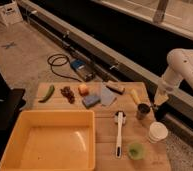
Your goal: Place fork in metal cup
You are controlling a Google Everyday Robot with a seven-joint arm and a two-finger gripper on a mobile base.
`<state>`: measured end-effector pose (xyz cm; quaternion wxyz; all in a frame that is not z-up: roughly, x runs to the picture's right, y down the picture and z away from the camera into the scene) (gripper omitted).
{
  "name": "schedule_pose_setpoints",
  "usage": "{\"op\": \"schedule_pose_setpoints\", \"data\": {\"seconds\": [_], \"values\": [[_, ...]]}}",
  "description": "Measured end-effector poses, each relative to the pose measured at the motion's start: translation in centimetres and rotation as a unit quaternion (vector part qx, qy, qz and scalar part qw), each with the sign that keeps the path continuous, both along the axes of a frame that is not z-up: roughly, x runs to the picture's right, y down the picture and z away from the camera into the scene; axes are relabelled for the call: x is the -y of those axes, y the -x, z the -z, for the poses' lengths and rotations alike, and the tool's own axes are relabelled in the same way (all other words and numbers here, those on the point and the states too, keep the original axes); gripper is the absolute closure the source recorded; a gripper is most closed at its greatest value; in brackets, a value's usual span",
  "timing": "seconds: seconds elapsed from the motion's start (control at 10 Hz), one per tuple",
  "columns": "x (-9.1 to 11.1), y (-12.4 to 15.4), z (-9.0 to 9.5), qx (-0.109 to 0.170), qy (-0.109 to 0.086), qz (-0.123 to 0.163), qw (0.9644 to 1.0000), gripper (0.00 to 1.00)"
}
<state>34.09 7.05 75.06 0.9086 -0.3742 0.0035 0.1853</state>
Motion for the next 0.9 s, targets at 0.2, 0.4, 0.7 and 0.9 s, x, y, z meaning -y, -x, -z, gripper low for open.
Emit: {"op": "schedule_pose_setpoints", "data": {"seconds": [0.2, 0.4, 0.7, 0.9], "values": [[-0.3, -0.1, -0.5, 0.001, 0.006, -0.008, 0.9999, 0.52], [-0.4, 0.1, -0.9, 0.003, 0.009, -0.013, 0.9999, 0.32], [-0.5, -0.2, -1.3, 0.004, 0.011, -0.019, 0.9998, 0.2], [-0.3, 0.2, -1.7, 0.009, 0.012, -0.018, 0.9997, 0.2]]}}
